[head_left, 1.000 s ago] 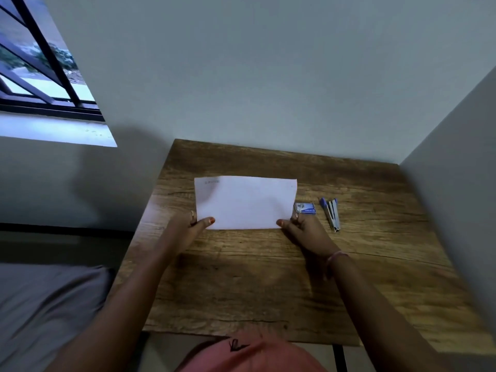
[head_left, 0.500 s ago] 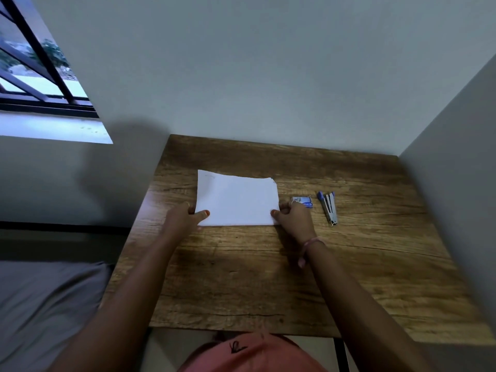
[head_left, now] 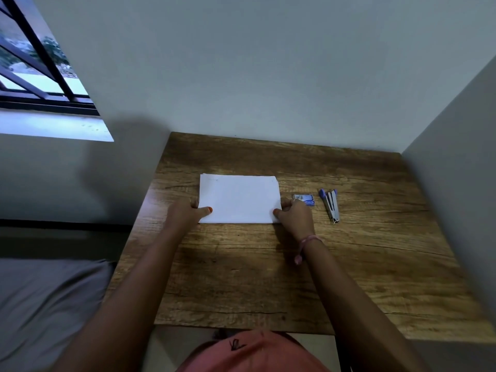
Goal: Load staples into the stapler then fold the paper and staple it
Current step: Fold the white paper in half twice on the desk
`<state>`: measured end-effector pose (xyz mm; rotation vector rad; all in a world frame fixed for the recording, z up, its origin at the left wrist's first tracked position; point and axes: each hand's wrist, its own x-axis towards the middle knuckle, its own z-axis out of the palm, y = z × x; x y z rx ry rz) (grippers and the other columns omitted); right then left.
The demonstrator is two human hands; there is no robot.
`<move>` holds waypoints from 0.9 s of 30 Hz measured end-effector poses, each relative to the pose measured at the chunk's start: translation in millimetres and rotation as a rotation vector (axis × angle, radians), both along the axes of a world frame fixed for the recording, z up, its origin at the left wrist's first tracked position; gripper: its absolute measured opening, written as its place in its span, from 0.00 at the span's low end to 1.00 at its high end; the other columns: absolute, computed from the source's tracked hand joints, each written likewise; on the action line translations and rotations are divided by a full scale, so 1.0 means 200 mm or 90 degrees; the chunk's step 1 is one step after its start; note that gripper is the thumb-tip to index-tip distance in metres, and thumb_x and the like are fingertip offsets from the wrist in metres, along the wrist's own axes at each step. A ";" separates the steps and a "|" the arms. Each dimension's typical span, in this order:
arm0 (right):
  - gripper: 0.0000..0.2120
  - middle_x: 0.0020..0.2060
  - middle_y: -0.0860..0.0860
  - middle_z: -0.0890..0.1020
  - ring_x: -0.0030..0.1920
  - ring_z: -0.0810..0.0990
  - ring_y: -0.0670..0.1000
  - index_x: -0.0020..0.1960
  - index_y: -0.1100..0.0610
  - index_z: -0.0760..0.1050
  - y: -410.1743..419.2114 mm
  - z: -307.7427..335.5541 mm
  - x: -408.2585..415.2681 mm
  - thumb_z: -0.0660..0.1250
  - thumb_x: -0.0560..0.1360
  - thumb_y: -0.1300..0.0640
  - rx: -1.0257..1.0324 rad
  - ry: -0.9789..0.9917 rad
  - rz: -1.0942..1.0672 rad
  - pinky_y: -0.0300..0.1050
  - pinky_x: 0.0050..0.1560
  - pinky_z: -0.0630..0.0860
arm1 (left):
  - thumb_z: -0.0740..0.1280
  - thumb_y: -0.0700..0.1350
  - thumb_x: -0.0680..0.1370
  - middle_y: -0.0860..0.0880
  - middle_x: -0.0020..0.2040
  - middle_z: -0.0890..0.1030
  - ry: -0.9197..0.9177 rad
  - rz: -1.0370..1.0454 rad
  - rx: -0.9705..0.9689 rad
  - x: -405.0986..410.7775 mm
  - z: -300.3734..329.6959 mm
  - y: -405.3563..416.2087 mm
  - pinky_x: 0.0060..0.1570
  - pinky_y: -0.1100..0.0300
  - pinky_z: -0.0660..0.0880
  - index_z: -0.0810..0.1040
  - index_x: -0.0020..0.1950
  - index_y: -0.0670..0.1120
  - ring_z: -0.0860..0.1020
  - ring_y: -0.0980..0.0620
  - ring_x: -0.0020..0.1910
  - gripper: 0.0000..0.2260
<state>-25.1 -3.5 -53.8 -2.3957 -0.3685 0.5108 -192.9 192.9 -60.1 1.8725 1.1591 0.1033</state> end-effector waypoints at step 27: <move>0.10 0.52 0.56 0.82 0.53 0.80 0.53 0.55 0.59 0.79 0.04 -0.01 -0.04 0.66 0.75 0.61 -0.039 -0.054 -0.001 0.44 0.53 0.76 | 0.78 0.49 0.66 0.39 0.48 0.81 0.085 0.061 -0.080 0.06 0.08 0.04 0.26 0.63 0.67 0.78 0.45 0.35 0.78 0.48 0.33 0.20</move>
